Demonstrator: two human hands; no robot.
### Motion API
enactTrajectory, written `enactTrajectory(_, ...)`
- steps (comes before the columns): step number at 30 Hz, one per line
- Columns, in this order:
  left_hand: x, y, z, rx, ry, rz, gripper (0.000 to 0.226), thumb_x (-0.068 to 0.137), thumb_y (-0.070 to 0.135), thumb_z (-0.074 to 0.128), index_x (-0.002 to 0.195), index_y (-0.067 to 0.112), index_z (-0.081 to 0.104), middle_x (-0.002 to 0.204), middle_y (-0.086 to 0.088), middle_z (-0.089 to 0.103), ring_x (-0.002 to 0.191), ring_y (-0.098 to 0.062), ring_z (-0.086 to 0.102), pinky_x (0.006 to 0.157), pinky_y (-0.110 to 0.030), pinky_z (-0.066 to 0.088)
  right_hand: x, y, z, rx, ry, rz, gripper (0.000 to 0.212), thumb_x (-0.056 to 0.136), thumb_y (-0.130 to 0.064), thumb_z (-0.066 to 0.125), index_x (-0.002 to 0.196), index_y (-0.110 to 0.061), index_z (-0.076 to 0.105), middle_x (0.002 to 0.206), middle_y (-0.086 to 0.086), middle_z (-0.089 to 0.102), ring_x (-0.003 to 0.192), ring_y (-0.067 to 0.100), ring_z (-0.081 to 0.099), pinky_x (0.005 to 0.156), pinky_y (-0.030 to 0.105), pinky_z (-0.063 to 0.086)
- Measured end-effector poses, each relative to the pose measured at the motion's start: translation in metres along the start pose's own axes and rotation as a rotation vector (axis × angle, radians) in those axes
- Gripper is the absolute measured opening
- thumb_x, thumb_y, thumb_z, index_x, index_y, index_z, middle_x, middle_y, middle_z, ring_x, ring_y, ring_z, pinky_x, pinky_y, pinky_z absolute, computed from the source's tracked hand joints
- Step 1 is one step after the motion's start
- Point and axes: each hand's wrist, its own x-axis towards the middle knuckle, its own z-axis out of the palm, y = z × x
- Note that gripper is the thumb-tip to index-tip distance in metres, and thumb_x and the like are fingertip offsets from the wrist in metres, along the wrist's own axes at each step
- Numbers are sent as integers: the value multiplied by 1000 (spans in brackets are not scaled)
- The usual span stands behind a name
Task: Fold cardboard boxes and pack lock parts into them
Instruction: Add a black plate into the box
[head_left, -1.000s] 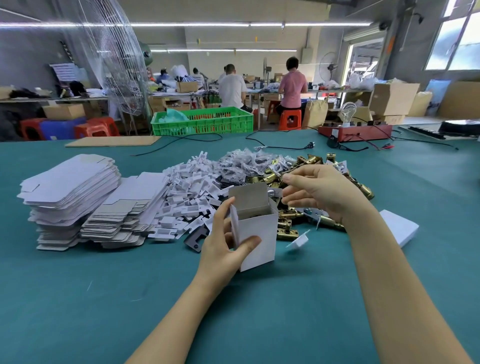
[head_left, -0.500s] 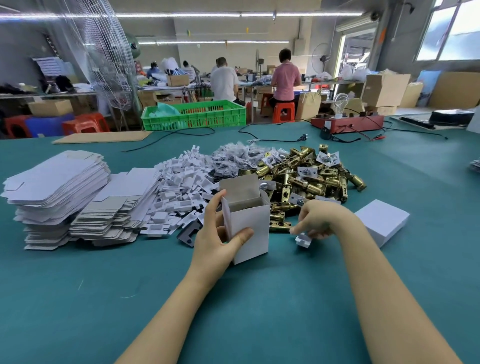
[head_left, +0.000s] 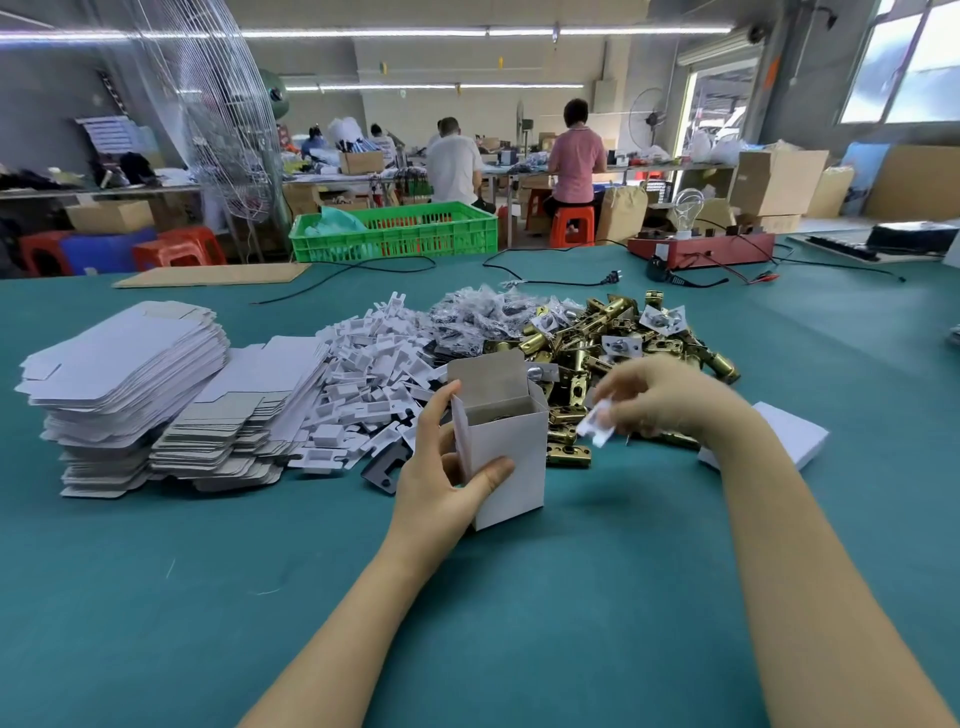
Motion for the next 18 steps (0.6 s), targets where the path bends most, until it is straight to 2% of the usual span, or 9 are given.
enactTrajectory(3, -1, 1, 1, 6, -21, 8, 76, 75, 31, 75, 123, 69, 30, 116, 24, 65, 92, -11, 70, 81, -45, 59, -10, -17, -13, 185, 229, -171, 17, 85, -4, 68, 100, -11, 69, 81, 3, 69, 58, 6, 62, 57, 16, 51)
enactTrajectory(6, -4, 1, 1, 23, -37, 37, 74, 75, 30, 73, 125, 65, 31, 118, 15, 64, 92, -14, 69, 81, -47, 59, -21, -35, -17, 198, 315, -372, 19, 85, -1, 68, 99, -14, 70, 83, -2, 70, 63, 6, 63, 61, 15, 51)
enactTrajectory(9, -5, 1, 0, 34, -41, 51, 74, 75, 30, 74, 125, 64, 31, 120, 11, 64, 93, -15, 69, 82, -49, 58, -31, -50, -19, 192, 305, -477, 19, 82, 0, 71, 95, -14, 70, 84, -2, 72, 71, 12, 66, 68, 19, 54)
enactTrajectory(12, -5, 1, 0, 32, -38, 48, 74, 75, 30, 74, 125, 63, 31, 117, 16, 65, 92, -16, 69, 81, -51, 58, -36, -62, -17, 173, 293, -515, 18, 80, 0, 72, 88, -15, 68, 81, 1, 72, 72, 15, 68, 66, 21, 53)
enactTrajectory(18, -4, 0, 1, 26, -32, 45, 74, 73, 35, 75, 127, 62, 31, 114, 18, 65, 89, -16, 69, 79, -51, 59, -37, -82, -2, -25, 180, -539, 13, 81, -5, 72, 85, -17, 69, 77, -6, 71, 74, 11, 68, 71, 21, 54)
